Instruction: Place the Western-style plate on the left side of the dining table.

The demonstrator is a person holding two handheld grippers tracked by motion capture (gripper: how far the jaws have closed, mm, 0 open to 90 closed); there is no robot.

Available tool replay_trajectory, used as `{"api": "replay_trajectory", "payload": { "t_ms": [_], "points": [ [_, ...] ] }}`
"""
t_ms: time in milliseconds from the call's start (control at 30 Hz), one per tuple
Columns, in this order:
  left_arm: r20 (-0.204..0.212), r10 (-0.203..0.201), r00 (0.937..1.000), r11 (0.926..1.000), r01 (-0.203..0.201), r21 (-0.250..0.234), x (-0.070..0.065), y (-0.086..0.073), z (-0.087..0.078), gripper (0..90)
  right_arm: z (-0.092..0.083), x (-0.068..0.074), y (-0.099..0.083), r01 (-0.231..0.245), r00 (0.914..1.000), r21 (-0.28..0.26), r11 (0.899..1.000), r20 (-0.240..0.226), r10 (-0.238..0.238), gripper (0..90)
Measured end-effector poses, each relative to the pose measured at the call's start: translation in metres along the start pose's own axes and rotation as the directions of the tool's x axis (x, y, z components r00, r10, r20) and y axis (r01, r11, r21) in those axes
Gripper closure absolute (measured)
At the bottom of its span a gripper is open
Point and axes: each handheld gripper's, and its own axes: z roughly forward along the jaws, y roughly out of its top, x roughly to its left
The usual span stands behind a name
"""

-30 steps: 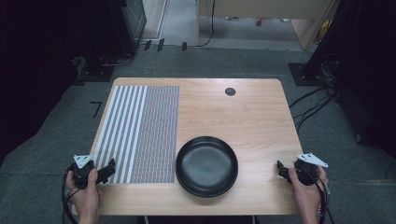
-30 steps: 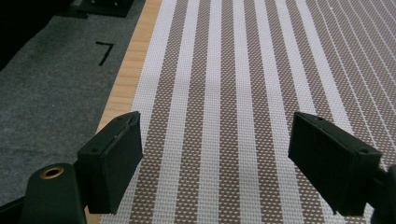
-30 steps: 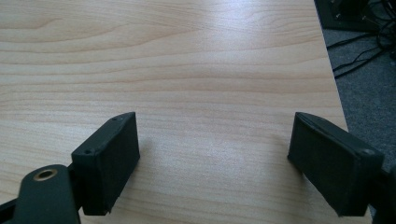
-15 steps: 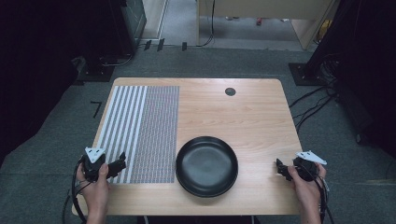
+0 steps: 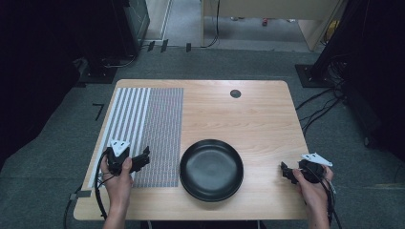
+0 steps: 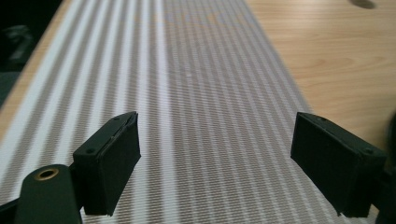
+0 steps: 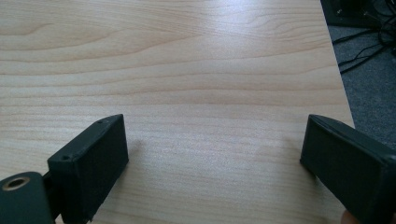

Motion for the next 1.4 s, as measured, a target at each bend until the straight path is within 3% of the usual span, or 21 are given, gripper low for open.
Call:
{"api": "replay_trajectory", "payload": {
  "t_ms": [100, 333, 400, 467, 567, 900, 1100, 1267, 1400],
  "points": [
    [0.05, -0.024, 0.9984, 0.9997, 0.024, 0.0, -0.006, -0.002, 0.001, 15.6, 0.0, 0.0, 0.0, 0.004, 1.0, 0.0, 1.0, -0.004, -0.004, 6.3],
    [0.097, -0.02, 0.9951, 0.9997, 0.021, -0.012, -0.023, 0.0, 0.001, 15.6, 0.0, 0.001, 0.0, -0.006, 1.0, 0.0, 1.0, -0.001, 0.006, 6.4],
    [0.107, -0.006, 0.9943, 0.9999, 0.007, -0.015, -0.029, 0.001, 0.001, 15.6, -0.001, 0.0, 0.0, -0.035, 0.9993, -0.01, 0.999, -0.014, 0.035, 7.0],
    [0.115, 0.001, 0.9934, 0.9999, 0.001, -0.016, -0.033, 0.001, 0.001, 15.6, -0.002, -0.001, 0.001, -0.068, 0.9975, -0.019, 0.997, -0.018, 0.068, 14.8],
    [0.132, 0.01, 0.9912, 0.9997, -0.007, -0.023, -0.037, 0.001, 0.001, 15.6, -0.006, 0.001, 0.005, -0.103, 0.9937, -0.046, 0.994, -0.048, 0.101, 13.6],
    [0.148, 0.037, 0.9883, 0.9993, -0.036, -0.009, -0.053, -0.001, 0.002, 15.6, -0.021, 0.028, 0.021, -0.102, 0.9941, -0.07, 0.992, -0.045, 0.099, 13.6],
    [0.163, 0.051, 0.9853, 0.9987, -0.052, 0.0, -0.062, -0.002, 0.003, 15.6, -0.028, 0.049, 0.03, -0.09, 0.9938, -0.093, 0.992, -0.074, 0.084, 14.3],
    [0.184, 0.05, 0.9816, 0.9985, -0.053, 0.011, -0.068, -0.003, 0.004, 15.6, -0.032, 0.066, 0.035, -0.088, 0.9906, -0.114, 0.99, -0.114, 0.075, 21.7],
    [0.192, 0.054, 0.9799, 0.9982, -0.058, 0.016, -0.073, -0.004, 0.004, 15.6, -0.035, 0.075, 0.036, -0.101, 0.9809, -0.135, 0.986, -0.179, 0.076, 36.6]
  ]
}}
